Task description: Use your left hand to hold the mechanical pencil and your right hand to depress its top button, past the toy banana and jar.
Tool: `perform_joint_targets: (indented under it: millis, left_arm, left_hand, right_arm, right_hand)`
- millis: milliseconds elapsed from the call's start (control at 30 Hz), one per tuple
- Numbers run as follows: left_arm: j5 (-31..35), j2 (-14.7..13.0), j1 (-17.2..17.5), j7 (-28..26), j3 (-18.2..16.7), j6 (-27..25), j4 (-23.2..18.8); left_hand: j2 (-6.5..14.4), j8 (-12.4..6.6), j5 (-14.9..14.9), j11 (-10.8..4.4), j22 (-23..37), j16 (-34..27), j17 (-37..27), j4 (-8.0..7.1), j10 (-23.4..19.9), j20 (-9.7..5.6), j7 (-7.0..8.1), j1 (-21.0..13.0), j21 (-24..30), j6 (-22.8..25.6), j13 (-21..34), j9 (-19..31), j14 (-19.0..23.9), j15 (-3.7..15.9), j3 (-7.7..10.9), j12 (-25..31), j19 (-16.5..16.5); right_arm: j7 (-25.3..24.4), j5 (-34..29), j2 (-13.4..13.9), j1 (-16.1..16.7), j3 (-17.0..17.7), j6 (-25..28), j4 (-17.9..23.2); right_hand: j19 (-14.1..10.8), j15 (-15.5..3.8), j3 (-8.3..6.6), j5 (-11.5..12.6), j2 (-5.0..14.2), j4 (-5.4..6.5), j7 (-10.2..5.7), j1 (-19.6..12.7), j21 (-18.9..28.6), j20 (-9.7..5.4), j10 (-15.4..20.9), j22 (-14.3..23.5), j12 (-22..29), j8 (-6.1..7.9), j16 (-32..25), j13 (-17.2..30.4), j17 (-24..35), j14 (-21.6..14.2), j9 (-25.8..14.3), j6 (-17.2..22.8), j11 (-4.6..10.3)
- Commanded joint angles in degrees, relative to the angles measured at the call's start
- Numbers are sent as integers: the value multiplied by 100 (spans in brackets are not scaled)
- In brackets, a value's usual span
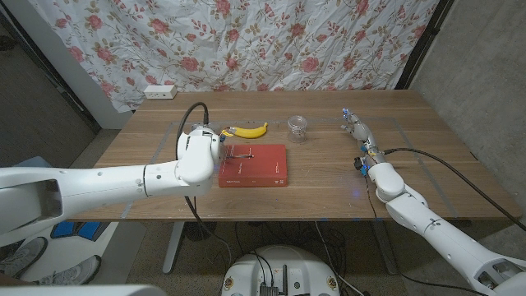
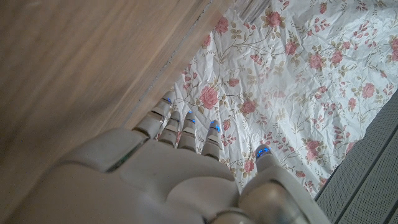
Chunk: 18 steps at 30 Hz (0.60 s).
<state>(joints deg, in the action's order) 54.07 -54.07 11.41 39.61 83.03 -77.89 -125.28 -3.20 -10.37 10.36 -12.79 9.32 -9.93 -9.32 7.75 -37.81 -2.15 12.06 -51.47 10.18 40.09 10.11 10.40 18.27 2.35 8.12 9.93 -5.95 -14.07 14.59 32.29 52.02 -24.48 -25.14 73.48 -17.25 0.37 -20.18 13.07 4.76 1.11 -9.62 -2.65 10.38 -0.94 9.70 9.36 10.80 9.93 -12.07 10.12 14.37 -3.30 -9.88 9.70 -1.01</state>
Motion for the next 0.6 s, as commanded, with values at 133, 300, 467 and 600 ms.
perform_joint_targets:
  millis: [133, 300, 467, 600]
  left_arm:
    - [-814, -311, 1108, -399, -1724, 604, -369]
    - [-1018, -400, 1390, -702, -2112, 870, -413]
    - [-1659, -358, 1980, -1366, -2923, 1016, -431]
    - [-2094, -385, 2249, -1762, -3337, 1236, -390]
  left_hand:
    - [14, 16, -9, 9, 21, 4, -14, -40, 297, -399, -42, 193, 17, -244, -12, 6, -156, 776, -12, -28, 70]
    - [35, 5, -3, 12, 21, 2, -14, -54, 463, -393, -59, 279, 17, -323, -17, 2, -214, 760, -16, -34, 99]
    - [104, -14, 11, 11, 22, -3, -16, -73, 527, -368, -58, 331, 16, -330, -16, 3, -240, 763, 4, -23, 121]
    - [167, 5, 24, 15, 23, -1, -15, -87, 617, -348, -91, 388, 20, -448, -17, 2, -282, 760, 21, -22, 135]
  right_arm:
    - [250, 402, 20, 51, 90, 171, 173]
    - [303, 575, -34, 55, 144, 167, 171]
    - [380, 755, -76, 56, 170, 250, 193]
    - [354, 766, -89, 57, 173, 281, 220]
  right_hand:
    - [-68, -9, -12, -4, 19, 27, 114, 76, 24, -39, 122, 8, 22, 5, -80, 13, -18, -211, -10, -54, 35]
    - [-80, 23, 7, -7, -5, 36, 139, 98, 27, -44, 133, 7, 20, 7, -82, 12, -25, -232, -9, -83, 29]
    - [-95, 7, 22, -10, -22, 47, 152, 116, 31, -35, 137, 7, 17, 3, -83, 11, -29, -244, -8, -117, 24]
    - [-110, -7, 37, -12, -36, 56, 162, 133, 35, -42, 158, 7, 21, 4, -97, 10, -32, -287, -7, -138, 29]
